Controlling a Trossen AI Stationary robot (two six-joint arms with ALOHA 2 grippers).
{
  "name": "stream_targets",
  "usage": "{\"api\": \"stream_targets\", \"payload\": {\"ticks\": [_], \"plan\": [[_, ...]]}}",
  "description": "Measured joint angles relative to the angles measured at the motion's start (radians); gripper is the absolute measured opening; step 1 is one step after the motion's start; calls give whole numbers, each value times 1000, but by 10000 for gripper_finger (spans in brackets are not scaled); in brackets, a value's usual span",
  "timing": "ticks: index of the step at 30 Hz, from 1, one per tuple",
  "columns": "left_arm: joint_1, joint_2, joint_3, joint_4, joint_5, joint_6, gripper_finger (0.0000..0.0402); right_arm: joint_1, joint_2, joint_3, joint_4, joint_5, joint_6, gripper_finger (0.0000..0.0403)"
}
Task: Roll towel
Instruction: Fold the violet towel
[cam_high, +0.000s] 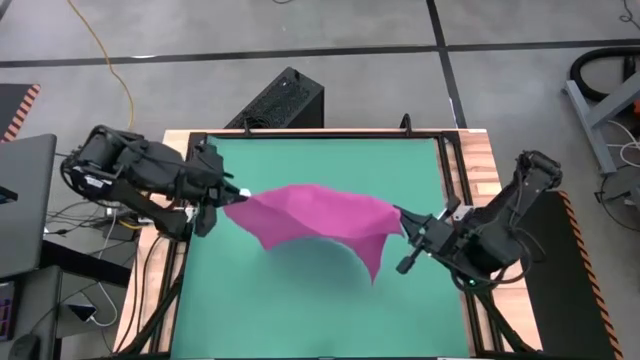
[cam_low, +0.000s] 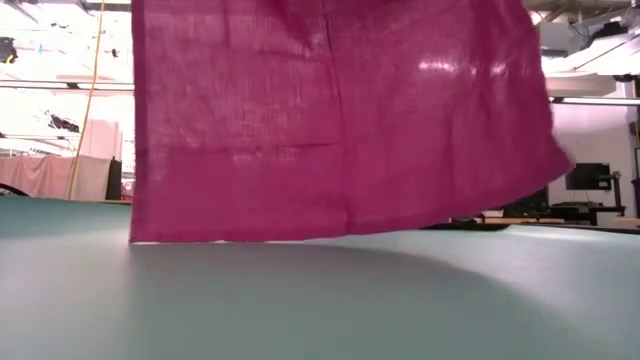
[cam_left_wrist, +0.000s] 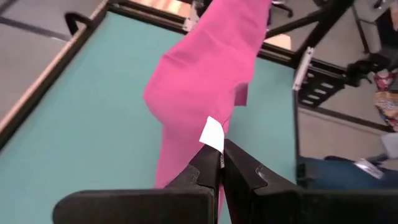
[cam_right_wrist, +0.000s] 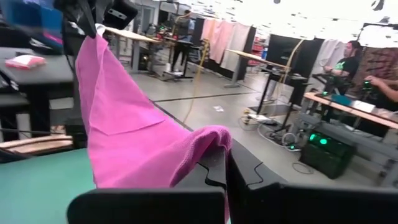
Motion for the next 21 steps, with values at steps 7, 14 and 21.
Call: {"api": "stream_targets", "payload": {"ticks": [7,14,21], "plan": [[-20,47,191,-151,-74,-60,0,-39,-2,21,-15,0,-42,11],[50,56,144,-250,-201,52,0,-170,2,21,-422,-1,332,11],[177,64,-151,-206,-250,180,0,-274,1,21,-976,-103,968,11]]}}
